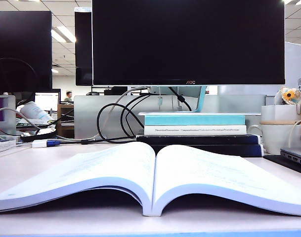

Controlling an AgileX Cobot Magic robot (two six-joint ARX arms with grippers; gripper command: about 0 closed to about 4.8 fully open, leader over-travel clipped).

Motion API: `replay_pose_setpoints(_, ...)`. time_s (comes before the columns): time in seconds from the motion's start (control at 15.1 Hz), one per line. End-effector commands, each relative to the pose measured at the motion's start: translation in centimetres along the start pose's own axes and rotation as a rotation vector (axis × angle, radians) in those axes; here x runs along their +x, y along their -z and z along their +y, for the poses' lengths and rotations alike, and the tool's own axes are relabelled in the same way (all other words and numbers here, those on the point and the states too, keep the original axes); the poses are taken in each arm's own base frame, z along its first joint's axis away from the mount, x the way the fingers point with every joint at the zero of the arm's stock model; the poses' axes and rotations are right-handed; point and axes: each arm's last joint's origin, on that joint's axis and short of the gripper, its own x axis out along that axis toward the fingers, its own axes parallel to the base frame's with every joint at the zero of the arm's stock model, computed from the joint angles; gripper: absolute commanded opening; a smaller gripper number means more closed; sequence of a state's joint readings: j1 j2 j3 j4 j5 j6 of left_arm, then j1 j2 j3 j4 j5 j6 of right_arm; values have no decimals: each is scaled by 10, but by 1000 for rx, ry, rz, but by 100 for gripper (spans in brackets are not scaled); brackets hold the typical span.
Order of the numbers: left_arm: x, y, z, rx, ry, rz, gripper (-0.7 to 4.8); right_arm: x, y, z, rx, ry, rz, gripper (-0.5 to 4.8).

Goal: Close the book.

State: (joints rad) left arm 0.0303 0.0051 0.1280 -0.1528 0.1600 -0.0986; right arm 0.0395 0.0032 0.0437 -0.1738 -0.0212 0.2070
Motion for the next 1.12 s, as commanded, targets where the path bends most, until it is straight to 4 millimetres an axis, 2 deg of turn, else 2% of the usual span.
replay_pose_setpoints(0.07,-1,-3,0,-29,-26,-26,-6,0,-3,1,9,-2,-29,-1)
replay_pose_setpoints(0.2,-1,-3,0,-36,-22,-25,-6,0,-4,1,22,-3,-33,-1)
replay_pose_setpoints(0.46,-1,-4,-1,-137,26,-7,-6,-2,-8,2,157,-16,-57,-2)
replay_pose_setpoints(0.6,-3,-11,-2,-140,25,-22,-6,-4,-17,4,178,-26,-86,-3)
replay_pose_setpoints(0.66,-4,-39,-5,-128,18,-43,-6,-12,-41,8,177,-5,-148,-4)
replay_pose_setpoints(0.79,4,-62,-6,-77,11,-7,-6,-13,-61,12,172,2,-157,-4)
replay_pose_setpoints(0.86,22,-81,-6,-39,26,69,-6,-7,-80,16,147,0,-117,-4)
replay_pose_setpoints(0.99,37,-98,-7,5,86,137,-6,4,-96,22,80,-68,-42,-4)
replay_pose_setpoints(1.12,38,-107,-10,45,125,176,-6,7,-110,27,-8,-147,-4,-4)
